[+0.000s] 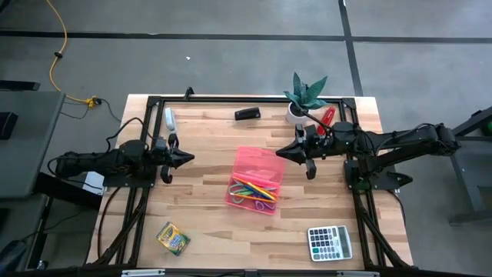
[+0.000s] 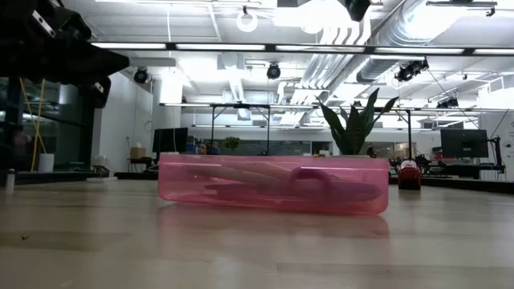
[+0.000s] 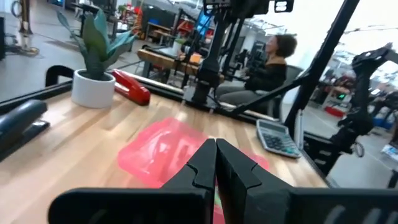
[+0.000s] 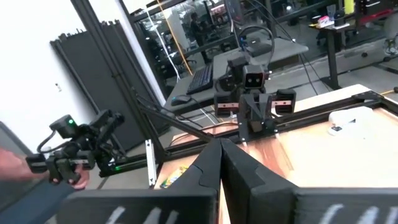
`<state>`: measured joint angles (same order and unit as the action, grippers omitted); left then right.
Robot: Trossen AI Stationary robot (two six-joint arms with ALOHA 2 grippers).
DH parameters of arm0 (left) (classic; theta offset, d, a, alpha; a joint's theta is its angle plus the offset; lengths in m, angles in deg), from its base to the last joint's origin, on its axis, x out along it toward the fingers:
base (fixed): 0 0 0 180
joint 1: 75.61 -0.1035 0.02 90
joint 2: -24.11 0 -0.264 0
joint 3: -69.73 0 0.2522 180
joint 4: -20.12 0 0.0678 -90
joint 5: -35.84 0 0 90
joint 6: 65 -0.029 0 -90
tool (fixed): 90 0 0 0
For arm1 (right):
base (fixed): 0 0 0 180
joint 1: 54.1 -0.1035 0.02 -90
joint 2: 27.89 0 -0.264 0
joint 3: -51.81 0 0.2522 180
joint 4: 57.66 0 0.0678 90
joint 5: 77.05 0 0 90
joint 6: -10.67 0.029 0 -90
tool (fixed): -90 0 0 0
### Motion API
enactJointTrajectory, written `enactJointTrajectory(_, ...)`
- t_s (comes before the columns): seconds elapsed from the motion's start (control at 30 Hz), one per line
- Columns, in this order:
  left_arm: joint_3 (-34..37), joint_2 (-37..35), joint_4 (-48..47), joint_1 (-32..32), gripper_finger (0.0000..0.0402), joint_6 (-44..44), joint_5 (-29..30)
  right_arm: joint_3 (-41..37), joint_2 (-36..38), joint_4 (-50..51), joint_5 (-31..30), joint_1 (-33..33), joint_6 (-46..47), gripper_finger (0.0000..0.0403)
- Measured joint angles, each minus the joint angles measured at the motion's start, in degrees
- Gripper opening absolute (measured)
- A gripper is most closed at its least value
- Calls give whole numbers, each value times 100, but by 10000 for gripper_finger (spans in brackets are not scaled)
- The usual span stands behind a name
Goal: Pick & place school supplies into a supply box
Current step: Return to Home Position
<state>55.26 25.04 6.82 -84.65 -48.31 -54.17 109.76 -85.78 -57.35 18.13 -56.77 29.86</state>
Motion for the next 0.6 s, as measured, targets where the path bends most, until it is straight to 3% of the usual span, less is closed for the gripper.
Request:
enactJointTrajectory(0.17, 0, 85, 25, 101, 0, 320, -56, 0, 180, 221, 168, -1, 22, 0)
enactJointTrajectory(0.3, 0, 185, 14, 129, 0, 418, 3, -4, 551, 1009, 194, -1, -108, 0)
enactJointTrajectory(0.6, 0, 192, 18, 127, 0, 418, 24, -9, 2116, 2604, 220, -1, -734, 0)
